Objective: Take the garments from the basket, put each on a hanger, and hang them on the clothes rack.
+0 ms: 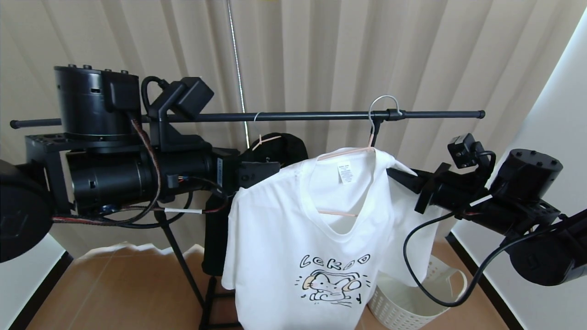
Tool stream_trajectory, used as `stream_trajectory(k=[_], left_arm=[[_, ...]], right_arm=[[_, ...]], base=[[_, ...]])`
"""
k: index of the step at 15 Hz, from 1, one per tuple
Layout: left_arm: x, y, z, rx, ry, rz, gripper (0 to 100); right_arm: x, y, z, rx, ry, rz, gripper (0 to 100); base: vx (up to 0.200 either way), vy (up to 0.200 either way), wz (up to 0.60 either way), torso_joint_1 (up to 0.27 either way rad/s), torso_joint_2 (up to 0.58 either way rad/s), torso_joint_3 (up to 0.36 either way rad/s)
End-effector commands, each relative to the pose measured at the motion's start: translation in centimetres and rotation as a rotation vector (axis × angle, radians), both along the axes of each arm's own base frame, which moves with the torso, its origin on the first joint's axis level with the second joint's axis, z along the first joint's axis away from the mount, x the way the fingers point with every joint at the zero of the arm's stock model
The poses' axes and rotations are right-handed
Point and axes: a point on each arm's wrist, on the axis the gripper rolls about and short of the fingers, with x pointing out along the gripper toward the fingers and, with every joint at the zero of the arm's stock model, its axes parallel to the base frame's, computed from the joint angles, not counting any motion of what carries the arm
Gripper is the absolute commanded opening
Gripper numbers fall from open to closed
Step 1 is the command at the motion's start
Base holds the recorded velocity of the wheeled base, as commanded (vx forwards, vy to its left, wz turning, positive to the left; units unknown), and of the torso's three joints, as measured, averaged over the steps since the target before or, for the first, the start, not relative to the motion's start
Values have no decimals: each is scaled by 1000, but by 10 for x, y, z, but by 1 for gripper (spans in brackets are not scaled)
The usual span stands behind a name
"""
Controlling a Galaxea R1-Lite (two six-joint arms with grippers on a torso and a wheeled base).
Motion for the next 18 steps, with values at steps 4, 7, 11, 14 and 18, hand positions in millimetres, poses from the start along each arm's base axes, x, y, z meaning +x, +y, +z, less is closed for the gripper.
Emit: stream_trajectory(k=[4,7,11,14,18], left_arm=[[24,-35,-2,93,-26,-89,100],[28,-48,-2,141,-57,-132,100],[32,-60,0,212,-87,-185,100],[33,-69,0,252,-80,-220,100],[35,-80,-4,276,-95,-253,100]], right_arm=[[0,2,0,-5,-4,5,0],[0,2,0,-6,-5,5,0],[0,3,0,-6,-5,7,0],[0,3,-1,-6,-4,8,0],[-2,7,0,-6,-5,22,0]], base=[[0,0,0,0,0,0],[0,0,0,0,0,0],[0,0,0,0,0,0],[0,0,0,0,0,0],[0,0,0,0,0,0]])
